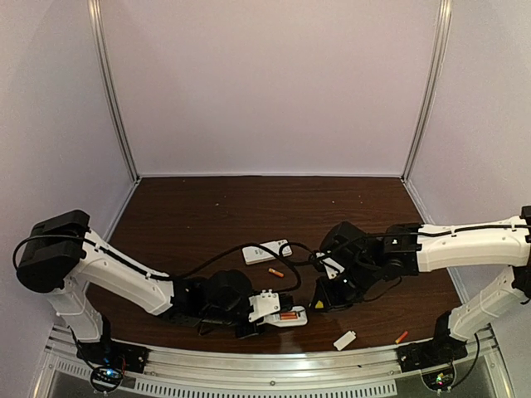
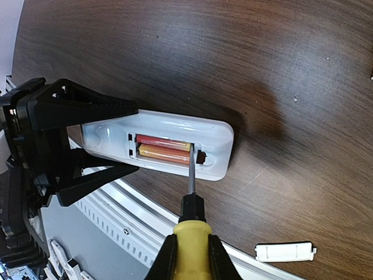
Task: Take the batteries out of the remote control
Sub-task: Remove the battery from the remote control without the battery cover.
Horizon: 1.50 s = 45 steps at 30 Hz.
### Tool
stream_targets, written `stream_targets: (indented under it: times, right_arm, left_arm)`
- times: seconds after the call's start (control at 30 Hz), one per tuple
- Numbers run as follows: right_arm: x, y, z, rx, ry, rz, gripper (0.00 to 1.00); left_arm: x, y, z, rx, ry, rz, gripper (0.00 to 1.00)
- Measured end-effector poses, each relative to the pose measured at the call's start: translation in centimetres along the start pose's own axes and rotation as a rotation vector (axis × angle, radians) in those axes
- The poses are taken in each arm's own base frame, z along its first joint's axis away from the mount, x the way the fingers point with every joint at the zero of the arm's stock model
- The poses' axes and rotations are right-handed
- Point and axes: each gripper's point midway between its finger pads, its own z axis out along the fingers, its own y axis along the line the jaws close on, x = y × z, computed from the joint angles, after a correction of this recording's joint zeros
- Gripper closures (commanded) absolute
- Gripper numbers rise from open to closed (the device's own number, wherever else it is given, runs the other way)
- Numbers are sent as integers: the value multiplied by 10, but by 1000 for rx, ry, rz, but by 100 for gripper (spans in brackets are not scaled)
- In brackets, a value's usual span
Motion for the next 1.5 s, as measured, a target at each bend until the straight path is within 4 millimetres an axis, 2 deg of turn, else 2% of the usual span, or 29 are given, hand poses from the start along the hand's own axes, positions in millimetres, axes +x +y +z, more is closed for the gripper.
stream_targets:
  times: [0.13, 0.63, 0.97, 1.5]
  right_arm:
    - [4, 0, 8, 10, 21, -7, 100]
    - [4, 5, 13, -17, 30, -14, 100]
    - [8, 8, 20, -130, 11, -23, 100]
    - [10, 3, 23, -247, 0, 21, 100]
  left_arm:
    - [6, -5, 3, 23, 9, -4, 100]
    - [14, -7, 7, 33, 24, -29, 100]
    - [28, -8, 8, 40, 74, -33, 100]
    - [30, -8, 8, 45, 81, -38, 100]
